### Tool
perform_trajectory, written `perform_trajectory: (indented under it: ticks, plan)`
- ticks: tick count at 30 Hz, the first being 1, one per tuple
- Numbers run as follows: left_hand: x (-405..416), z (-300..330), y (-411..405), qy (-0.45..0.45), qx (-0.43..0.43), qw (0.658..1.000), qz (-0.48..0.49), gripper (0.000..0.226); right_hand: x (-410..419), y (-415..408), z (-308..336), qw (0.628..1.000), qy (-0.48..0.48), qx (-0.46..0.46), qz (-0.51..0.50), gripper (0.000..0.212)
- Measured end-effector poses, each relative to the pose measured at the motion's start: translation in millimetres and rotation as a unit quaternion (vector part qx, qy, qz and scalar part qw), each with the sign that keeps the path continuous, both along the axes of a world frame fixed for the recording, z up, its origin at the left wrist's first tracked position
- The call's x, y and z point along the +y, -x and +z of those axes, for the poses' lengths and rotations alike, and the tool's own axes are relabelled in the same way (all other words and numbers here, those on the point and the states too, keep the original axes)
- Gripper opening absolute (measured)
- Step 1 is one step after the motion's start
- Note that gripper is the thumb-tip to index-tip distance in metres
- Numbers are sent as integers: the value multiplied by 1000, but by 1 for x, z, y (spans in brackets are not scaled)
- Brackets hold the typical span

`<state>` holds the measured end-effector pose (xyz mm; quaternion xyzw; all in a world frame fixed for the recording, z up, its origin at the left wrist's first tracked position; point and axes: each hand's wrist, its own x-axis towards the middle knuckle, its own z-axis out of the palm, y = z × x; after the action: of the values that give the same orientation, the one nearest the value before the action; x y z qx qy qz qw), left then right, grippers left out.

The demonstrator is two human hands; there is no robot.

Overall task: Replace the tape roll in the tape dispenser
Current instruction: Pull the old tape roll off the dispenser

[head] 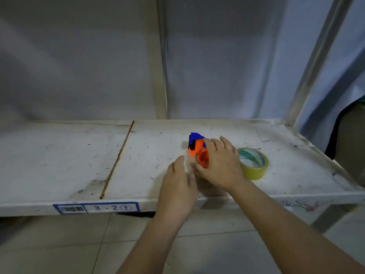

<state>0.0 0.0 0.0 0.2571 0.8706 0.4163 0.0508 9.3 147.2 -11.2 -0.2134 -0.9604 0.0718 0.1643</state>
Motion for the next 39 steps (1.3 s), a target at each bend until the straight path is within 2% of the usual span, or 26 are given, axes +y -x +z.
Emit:
perform_trajectory:
  ticks: [11, 14, 18, 20, 24, 26, 27, 30, 32, 33, 36, 39]
  plan:
    - [10, -9, 25, -4, -52, 998, 32, 46, 11, 13, 1, 996, -8, -86, 31, 71]
    - [10, -5, 23, -29, -101, 994, 36, 43, 11, 11, 5, 994, 65, -88, 15, 75]
    - [11, -1, 16, -80, -189, 978, 38, 34, 0, -6, 15, 976, 218, 16, -2, 80]
    - [13, -1, 15, -149, -278, 947, 56, 29, -9, -20, 20, 956, 277, 94, 9, 79]
    - [10, 7, 12, -318, -505, 802, 28, 32, -27, -44, 23, 925, 327, 192, 20, 70]
    - [6, 9, 11, -364, -539, 759, -12, 36, -32, -53, 20, 919, 338, 204, 18, 73]
    - [5, 9, 10, -376, -538, 754, -28, 36, -33, -56, 20, 919, 340, 198, 18, 75]
    - [3, 10, 9, -381, -503, 774, -56, 29, -29, -65, 23, 957, 263, 119, 22, 77]
    - [1, 10, 8, -373, -484, 789, -66, 27, -24, -70, 31, 968, 238, 71, 27, 80]
    - [1, 11, 8, -373, -477, 793, -70, 30, -21, -72, 35, 961, 267, 56, 36, 79]
    - [-1, 12, 10, -366, -451, 810, -78, 44, -17, -75, 43, 920, 379, 53, 80, 56]
    - [0, 15, 8, -375, -444, 811, -73, 44, -16, -74, 41, 904, 409, 84, 89, 60]
